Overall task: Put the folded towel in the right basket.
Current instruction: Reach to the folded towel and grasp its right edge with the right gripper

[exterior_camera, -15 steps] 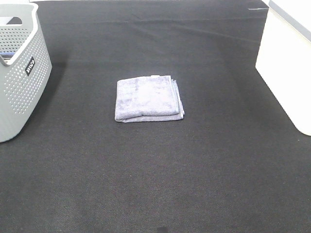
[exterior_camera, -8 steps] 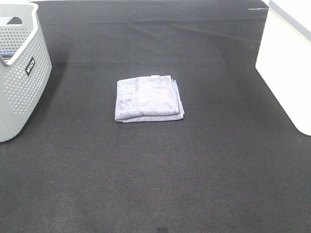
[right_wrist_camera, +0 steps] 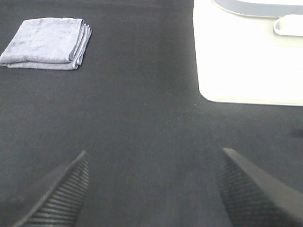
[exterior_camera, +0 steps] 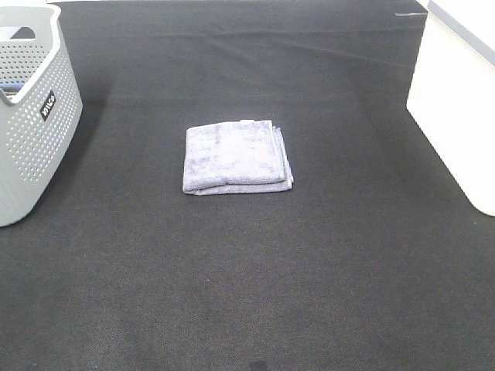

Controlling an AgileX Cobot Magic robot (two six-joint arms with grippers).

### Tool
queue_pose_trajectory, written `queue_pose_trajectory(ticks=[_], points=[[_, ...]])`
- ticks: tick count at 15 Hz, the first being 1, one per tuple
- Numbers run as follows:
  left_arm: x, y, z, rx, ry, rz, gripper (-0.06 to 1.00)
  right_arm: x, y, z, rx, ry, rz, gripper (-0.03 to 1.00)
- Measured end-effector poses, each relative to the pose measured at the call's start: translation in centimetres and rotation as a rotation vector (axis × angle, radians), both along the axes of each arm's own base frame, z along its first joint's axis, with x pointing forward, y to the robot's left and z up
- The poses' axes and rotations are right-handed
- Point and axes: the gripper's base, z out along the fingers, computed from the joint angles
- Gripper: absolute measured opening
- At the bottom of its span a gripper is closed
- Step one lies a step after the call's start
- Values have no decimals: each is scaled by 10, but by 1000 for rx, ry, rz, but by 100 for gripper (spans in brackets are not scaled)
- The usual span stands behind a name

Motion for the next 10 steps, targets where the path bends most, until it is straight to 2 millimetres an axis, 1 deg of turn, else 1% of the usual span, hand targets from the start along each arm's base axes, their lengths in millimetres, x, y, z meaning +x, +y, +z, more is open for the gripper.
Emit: queue_pose_trajectory(ticks=[1,3,5,9,10], points=[[0,0,0,0,0,0,97,11,0,6,9,9,0,72],[0,0,0,0,0,0,97,40,0,20,23,48,-4,72],[0,0,0,0,0,0,97,78,-1,32,39,80,-9,72],[0,0,0,0,0,0,97,166,-1,56,37,179,9,72],[0,0,0,0,0,0,97,196,1,64,61,222,34,72]])
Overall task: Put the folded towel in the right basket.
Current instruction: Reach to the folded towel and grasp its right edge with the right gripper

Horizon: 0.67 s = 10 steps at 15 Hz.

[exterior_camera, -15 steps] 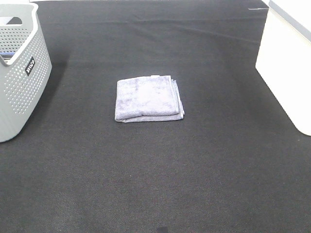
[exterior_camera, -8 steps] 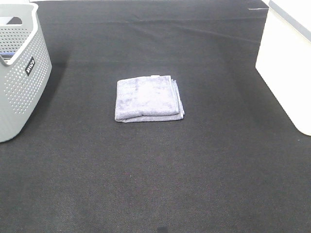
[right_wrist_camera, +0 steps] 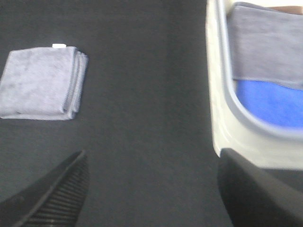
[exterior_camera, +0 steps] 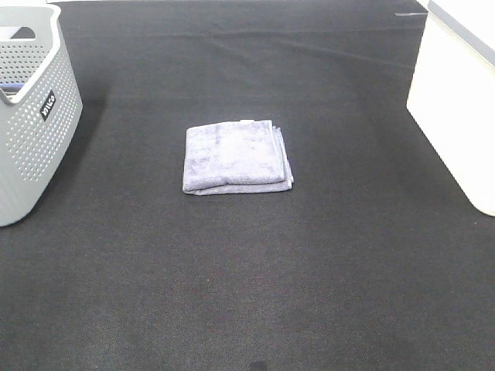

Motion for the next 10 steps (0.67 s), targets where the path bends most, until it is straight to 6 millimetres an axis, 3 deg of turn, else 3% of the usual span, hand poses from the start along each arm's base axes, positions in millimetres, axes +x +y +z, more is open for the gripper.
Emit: queue_pose_trajectory(ticks=[3,6,7,8,10], points=[[0,0,0,0,0,0,97,54,5,10,38,101,64,72],[0,0,0,0,0,0,97,103,14,5,83,188,123,72],[0,0,0,0,0,0,97,103,14,5,83,188,123,72],[0,0,0,0,0,0,97,125,33,-8,79,240,180,72],[0,0,0,0,0,0,97,150,67,-27,68,291,270,72]])
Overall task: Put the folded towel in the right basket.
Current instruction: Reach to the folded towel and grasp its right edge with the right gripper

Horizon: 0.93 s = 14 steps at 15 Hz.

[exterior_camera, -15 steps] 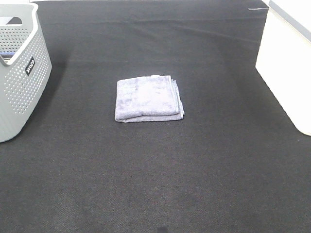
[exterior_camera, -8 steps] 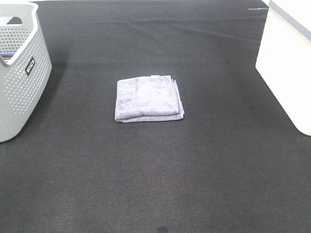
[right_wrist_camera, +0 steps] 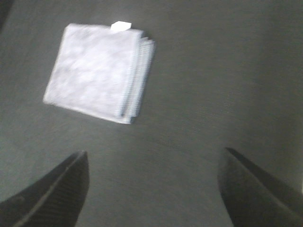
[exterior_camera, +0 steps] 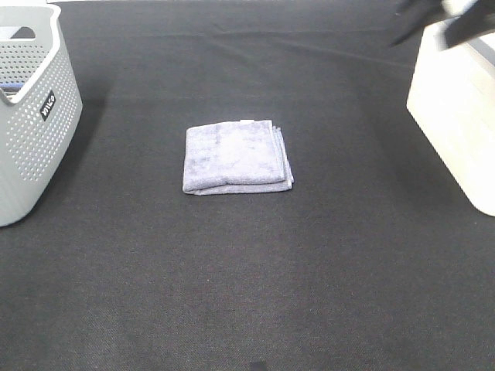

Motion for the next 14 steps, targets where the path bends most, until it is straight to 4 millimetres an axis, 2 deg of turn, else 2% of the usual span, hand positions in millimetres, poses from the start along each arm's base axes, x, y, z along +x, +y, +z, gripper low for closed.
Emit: queue_pose_trajectory(ticks=[2,4,6,8,9,12,14], points=[[0,0,0,0,0,0,97,24,32,-27,-7,77,75,72],[0,0,0,0,0,0,97,46,47,-46,13,165,99,72],[0,0,0,0,0,0,97,69,57,-68,37,265,132,72],[0,0,0,0,0,0,97,91,65,-82,59,304,151,72],[0,0,0,0,0,0,97,110,70,-97,74,306,140,72],[0,0,0,0,0,0,97,137,75,-122,152,308,127,72],[0,0,0,0,0,0,97,148,75,-148,212,347,111,72]])
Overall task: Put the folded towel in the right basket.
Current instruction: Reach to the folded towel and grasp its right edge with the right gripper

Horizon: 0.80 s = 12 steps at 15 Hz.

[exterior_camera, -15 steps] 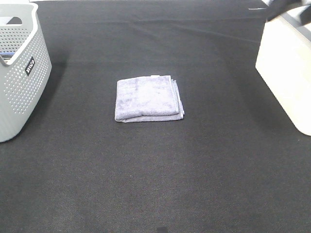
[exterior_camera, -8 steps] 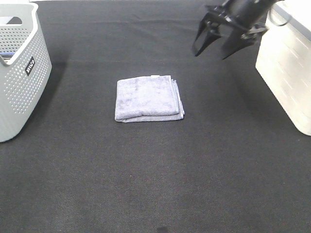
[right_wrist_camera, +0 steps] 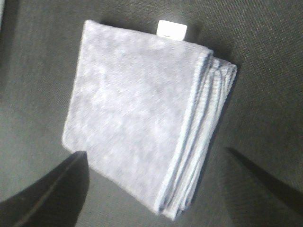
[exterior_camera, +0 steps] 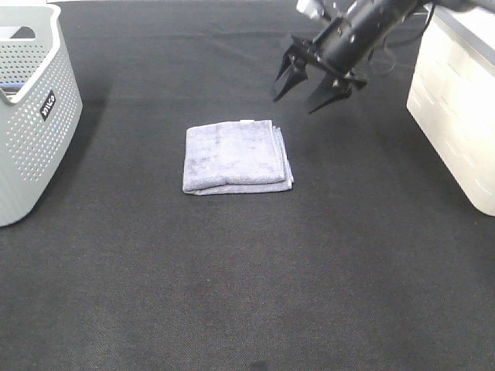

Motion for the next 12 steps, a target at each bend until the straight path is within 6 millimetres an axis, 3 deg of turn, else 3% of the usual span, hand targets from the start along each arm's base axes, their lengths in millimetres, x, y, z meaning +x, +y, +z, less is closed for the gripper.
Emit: queue_pose_trajectory(ticks=[1,4,12], points=[[0,0,0,0,0,0,97,4,-3,-20,4,39,-9,72],[0,0,0,0,0,0,97,5,-5,-50,-2,95,-10,72],[0,0,0,0,0,0,97,5,-4,-77,6,148,-13,72]])
